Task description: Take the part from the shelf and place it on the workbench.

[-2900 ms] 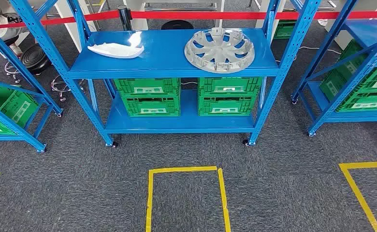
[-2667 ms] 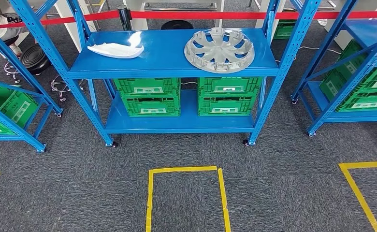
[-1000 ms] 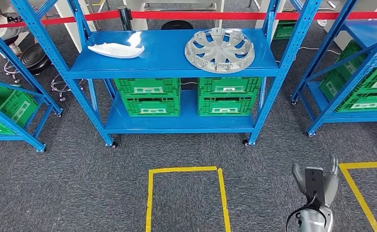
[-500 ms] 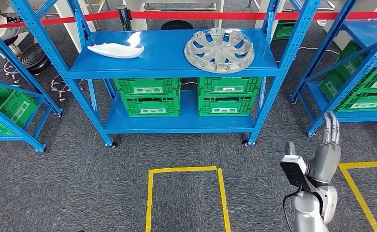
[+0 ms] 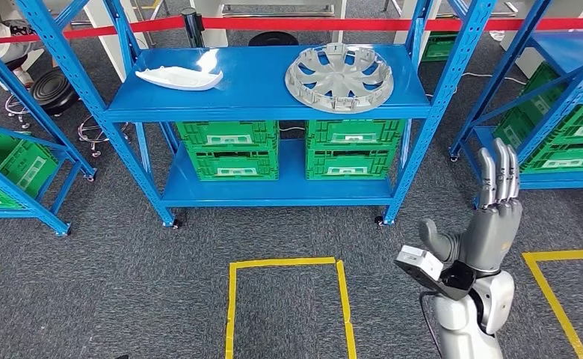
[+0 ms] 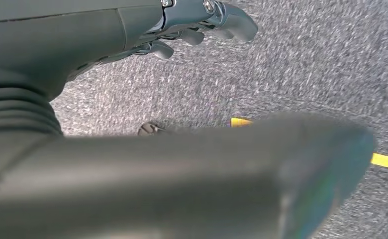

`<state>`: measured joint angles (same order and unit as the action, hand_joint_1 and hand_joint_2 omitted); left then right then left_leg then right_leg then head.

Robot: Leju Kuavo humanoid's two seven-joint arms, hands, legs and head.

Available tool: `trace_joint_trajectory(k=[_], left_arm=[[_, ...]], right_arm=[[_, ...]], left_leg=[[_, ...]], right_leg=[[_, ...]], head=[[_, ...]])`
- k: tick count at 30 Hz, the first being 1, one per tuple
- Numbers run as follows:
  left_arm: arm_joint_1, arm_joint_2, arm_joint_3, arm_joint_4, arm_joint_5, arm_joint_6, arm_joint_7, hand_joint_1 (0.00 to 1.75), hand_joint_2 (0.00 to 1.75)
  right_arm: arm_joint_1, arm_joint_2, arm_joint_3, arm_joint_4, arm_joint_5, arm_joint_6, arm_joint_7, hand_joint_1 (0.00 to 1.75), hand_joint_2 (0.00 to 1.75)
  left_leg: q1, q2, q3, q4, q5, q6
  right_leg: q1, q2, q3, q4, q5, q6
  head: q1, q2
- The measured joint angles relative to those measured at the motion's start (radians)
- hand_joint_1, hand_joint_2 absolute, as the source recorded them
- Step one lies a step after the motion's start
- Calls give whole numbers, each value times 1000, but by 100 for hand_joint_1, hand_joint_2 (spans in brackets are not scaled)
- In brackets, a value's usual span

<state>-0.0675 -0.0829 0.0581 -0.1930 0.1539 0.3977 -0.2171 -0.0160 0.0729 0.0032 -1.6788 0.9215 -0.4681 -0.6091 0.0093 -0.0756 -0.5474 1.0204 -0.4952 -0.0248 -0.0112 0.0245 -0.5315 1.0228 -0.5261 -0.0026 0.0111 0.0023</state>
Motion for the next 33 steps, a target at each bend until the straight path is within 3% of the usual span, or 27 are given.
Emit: trace_joint_trajectory(k=[6, 10, 13, 15, 17, 18, 19, 20, 22, 24, 27, 29, 30, 32, 33], left_arm=[[0, 0, 13, 1, 2, 14, -17, 0, 0], [0, 1, 14, 1, 4, 19, -25, 0, 0], [1, -1, 15, 1, 10, 23, -35, 0, 0], [3, -2, 18, 1, 14, 25, -42, 0, 0], [5, -2, 25, 1, 17, 25, -47, 0, 0], [7, -2, 29, 1, 19, 25, -48, 0, 0], [9, -3, 32, 2, 19, 25, -49, 0, 0], [11, -4, 35, 2, 20, 25, -49, 0, 0], [12, -4, 39, 3, 23, 25, -49, 0, 0], [12, -2, 42, 3, 27, 26, -48, 0, 0], [13, -1, 46, 3, 31, 28, -45, 0, 0], [11, -1, 46, 3, 31, 28, -44, 0, 0], [10, -1, 46, 3, 31, 28, -45, 0, 0], [9, -1, 47, 3, 31, 28, -45, 0, 0], [10, -1, 47, 3, 31, 28, -45, 0, 0]], right_arm=[[5, 0, 28, -35, 12, -2, 24, 0, 0], [13, 0, 35, -52, 14, 0, 33, 0, 0], [16, -2, 39, -67, 11, 2, 33, 0, 0], [17, -6, 42, -72, 9, 4, 32, 0, 0], [21, -9, 45, -72, 8, 5, 32, 0, 0], [23, -11, 45, -71, 7, 6, 32, 0, 0], [25, -12, 46, -71, 6, 5, 32, 0, 0], [27, -13, 48, -71, 5, 5, 32, 0, 0], [29, -15, 52, -71, 3, 4, 32, 0, 0], [33, -15, 56, -72, 1, 4, 32, 0, 0], [36, -15, 62, -73, -2, 4, 31, 0, 0], [35, -15, 68, -76, -3, 4, 31, 0, 0], [35, -15, 72, -78, -3, 6, 32, 0, 0], [35, -14, 77, -79, -2, 12, 34, 0, 0], [35, -14, 78, -79, -1, 14, 36, 0, 0]], left_leg=[[-1, 0, -1, 3, -1, 2], [-4, 1, -5, 8, -5, 14], [1, 6, 8, -20, 3, 28], [7, 12, 20, -38, 10, 35], [8, 17, 22, -38, 7, 36], [9, 18, 23, -37, 4, 35], [11, 18, 25, -34, -1, 31], [14, 17, 29, -30, -7, 26], [22, 13, 33, -16, -25, 12], [20, 9, 30, -4, -42, -4], [20, 7, 38, -9, -51, -22], [20, 31, 27, 29, -67, -28], [19, 47, 1, 81, -86, -30], [17, 66, -91, 229, -130, -30], [16, 68, -135, 286, -137, -28]], right_leg=[[-1, 0, 0, -1, 1, 1], [-5, 0, -1, -4, 3, 9], [-4, -4, -1, -2, -3, 20], [-4, -10, -41, 75, -41, 27], [-8, -11, -119, 208, -95, 36], [-11, -11, -149, 253, -103, 40], [-14, -12, -161, 261, -88, 44], [-17, -12, -151, 226, -53, 49], [-24, -9, -96, 96, 20, 59], [-26, -3, -61, 26, 37, 48], [-22, -5, -53, 25, 21, 15], [-22, -12, -38, 23, 12, -3], [-22, -17, -30, 22, 6, -11], [-17, -26, -15, 22, -9, -20], [-15, -28, -7, 22, -16, -21]], head=[[0, 0], [0, 0], [1, 0], [3, 0], [3, 0], [3, 0], [2, 0], [3, 0], [4, 0], [5, 0], [4, 0], [1, 0], [-1, 0], [-3, 0], [-4, 0]])
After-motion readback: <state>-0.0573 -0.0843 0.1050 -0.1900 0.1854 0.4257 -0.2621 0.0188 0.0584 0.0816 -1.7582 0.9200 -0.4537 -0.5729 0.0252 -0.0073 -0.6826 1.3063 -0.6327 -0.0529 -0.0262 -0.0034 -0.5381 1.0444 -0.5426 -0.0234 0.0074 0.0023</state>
